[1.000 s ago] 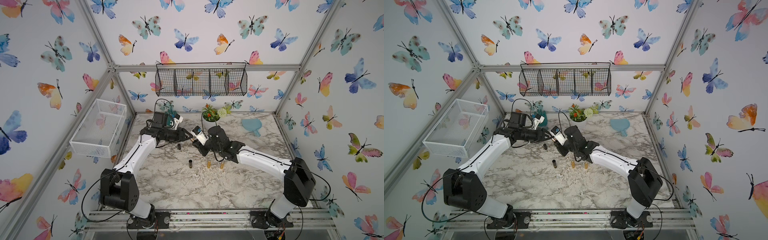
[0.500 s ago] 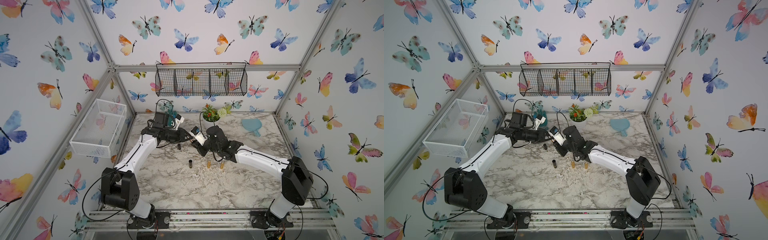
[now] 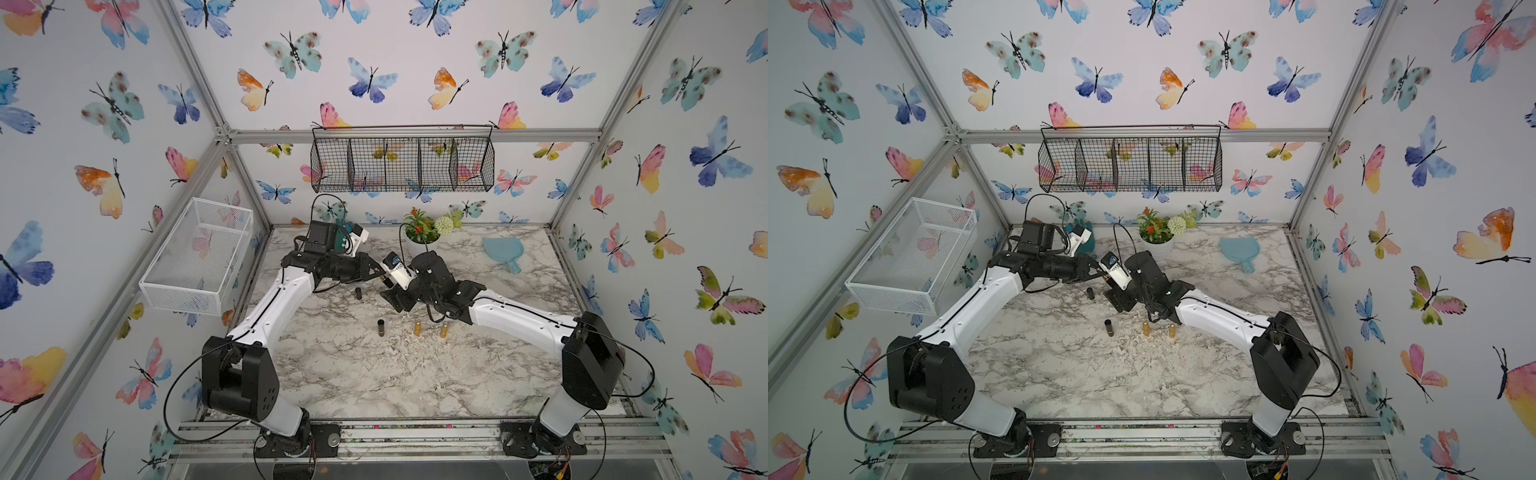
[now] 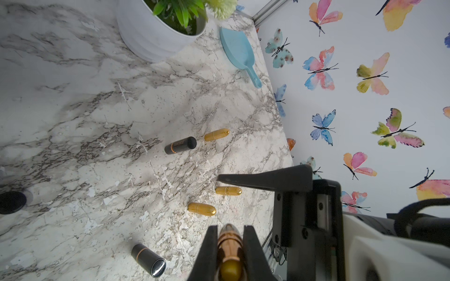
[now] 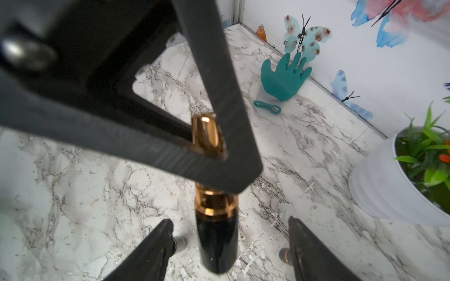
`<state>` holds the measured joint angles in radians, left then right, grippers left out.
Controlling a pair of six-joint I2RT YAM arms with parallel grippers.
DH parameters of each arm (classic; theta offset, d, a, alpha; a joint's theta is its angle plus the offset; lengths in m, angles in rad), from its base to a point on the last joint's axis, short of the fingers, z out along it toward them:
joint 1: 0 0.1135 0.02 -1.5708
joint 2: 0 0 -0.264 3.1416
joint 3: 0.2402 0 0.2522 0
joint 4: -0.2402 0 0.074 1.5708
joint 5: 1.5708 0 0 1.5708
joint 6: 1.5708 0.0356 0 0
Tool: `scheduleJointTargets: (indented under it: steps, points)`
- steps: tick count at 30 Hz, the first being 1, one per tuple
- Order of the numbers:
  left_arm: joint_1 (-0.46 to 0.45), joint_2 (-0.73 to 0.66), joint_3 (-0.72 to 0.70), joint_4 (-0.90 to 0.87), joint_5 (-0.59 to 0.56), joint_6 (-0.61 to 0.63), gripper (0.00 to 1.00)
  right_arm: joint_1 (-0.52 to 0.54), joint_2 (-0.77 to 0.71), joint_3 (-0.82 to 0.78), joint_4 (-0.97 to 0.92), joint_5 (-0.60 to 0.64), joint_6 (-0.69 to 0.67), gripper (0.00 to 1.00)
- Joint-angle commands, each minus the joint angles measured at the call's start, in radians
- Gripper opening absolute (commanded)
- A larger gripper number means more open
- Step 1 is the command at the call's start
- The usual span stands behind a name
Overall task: Open the lipstick cap
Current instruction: Place the lipstick at the center of the board.
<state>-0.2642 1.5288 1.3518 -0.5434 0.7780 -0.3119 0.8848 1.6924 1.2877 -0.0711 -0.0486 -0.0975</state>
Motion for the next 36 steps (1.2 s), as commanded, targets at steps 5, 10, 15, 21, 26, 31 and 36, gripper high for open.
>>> scheduleJointTargets:
  steps: [5,10,15,21,26,31,36]
  points:
    - [-0.009,-0.035,0.040,0.007,-0.243,-0.006,0.09,0.006,-0.117,-0.039,-0.002,0.131,-0.002,0.81]
    - [-0.073,-0.054,-0.082,0.166,-0.536,0.011,0.08,0.006,-0.210,-0.077,-0.008,0.162,-0.001,0.80]
    - [-0.147,-0.010,-0.176,0.293,-0.699,0.026,0.09,0.006,-0.263,-0.107,-0.044,0.208,0.009,0.79]
    - [-0.237,0.076,-0.224,0.375,-0.842,0.058,0.09,0.006,-0.283,-0.138,-0.070,0.228,0.025,0.77]
    - [-0.242,0.106,-0.279,0.468,-0.884,0.060,0.09,0.006,-0.279,-0.144,-0.074,0.233,0.028,0.77]
    - [-0.242,0.166,-0.290,0.505,-0.907,0.060,0.09,0.006,-0.273,-0.137,-0.092,0.245,0.017,0.77]
    - [-0.243,0.214,-0.293,0.546,-0.937,0.057,0.09,0.006,-0.269,-0.140,-0.089,0.248,0.013,0.77]
